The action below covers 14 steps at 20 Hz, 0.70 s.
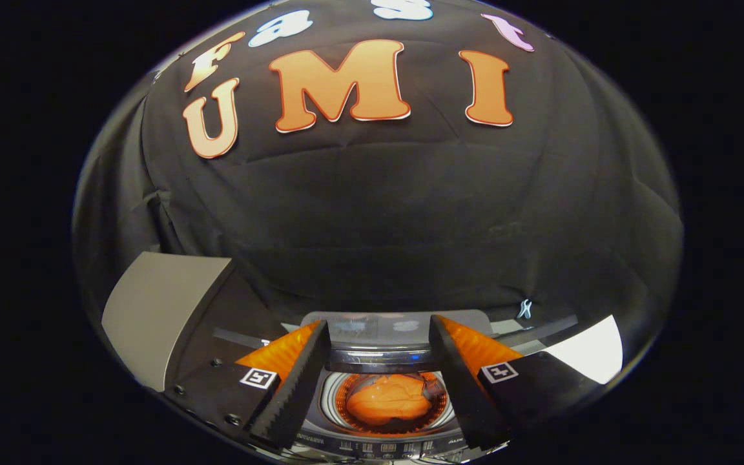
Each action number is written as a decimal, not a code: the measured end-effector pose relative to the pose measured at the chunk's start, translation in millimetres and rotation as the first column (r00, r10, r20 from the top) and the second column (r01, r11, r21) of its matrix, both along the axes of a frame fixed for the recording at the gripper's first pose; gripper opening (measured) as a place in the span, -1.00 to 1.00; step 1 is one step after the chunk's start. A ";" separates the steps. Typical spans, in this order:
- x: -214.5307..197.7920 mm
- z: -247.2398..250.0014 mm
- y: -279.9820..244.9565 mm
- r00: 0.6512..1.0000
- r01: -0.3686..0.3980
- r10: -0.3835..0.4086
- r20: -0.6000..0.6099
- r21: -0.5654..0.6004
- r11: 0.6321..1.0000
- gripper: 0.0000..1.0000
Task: Put the clothes into the washing machine and then close the washing machine lid.
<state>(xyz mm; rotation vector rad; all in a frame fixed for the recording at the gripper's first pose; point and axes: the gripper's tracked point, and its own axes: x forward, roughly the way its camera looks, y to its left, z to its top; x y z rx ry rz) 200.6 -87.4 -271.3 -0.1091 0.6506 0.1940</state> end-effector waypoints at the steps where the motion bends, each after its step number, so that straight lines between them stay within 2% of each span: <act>1: -8.2 -4.3 -2.3 1.000 0.001 -0.001 -0.015 0.007 1.000 0.98; 5: -41.8 -48.9 -15.2 0.986 0.041 -0.037 -0.160 0.024 0.999 0.98; 7: -58.9 -64.7 -25.8 0.980 0.058 -0.052 -0.191 0.027 0.998 0.98; 14: -59.1 -43.5 -41.6 0.986 0.058 -0.055 -0.157 0.011 0.998 0.98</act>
